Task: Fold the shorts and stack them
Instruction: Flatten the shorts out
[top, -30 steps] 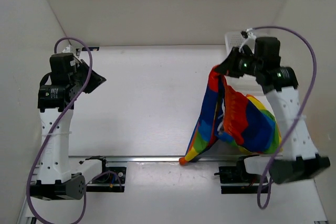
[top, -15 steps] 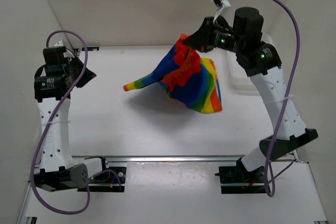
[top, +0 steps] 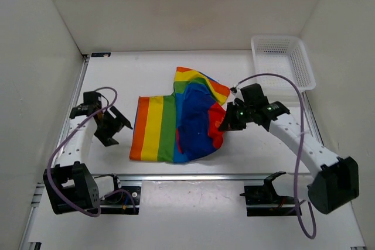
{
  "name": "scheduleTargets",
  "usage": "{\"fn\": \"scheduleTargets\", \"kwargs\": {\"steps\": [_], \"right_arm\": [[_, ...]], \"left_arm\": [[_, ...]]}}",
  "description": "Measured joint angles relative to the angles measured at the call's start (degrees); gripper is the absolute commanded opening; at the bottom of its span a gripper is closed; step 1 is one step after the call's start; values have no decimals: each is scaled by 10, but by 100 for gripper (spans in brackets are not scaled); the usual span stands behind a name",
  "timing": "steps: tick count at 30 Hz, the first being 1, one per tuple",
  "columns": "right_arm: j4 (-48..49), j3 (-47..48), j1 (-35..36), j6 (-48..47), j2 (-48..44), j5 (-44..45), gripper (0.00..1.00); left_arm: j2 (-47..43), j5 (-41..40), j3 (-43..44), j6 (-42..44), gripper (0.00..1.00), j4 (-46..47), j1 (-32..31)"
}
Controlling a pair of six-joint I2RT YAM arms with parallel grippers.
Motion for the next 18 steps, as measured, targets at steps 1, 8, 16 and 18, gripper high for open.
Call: {"fn": "scheduleTargets", "kwargs": {"steps": [1,8,16,18], "right_arm": [[-4,-13,-4,10,18,13,0],[8,-16,-63,44,148,75,0],[36,19,-172,59,250,84,0],[39,35,-186,62,258,82,0]], "left_arm": [[0,3,-30,-9,93,-2,-5],[-54,3,-93,-48,94,-8,-36],[-28,-25,-126,-124,91,10,-138],[-14,-28,-139,-142,91,12,-155]]}}
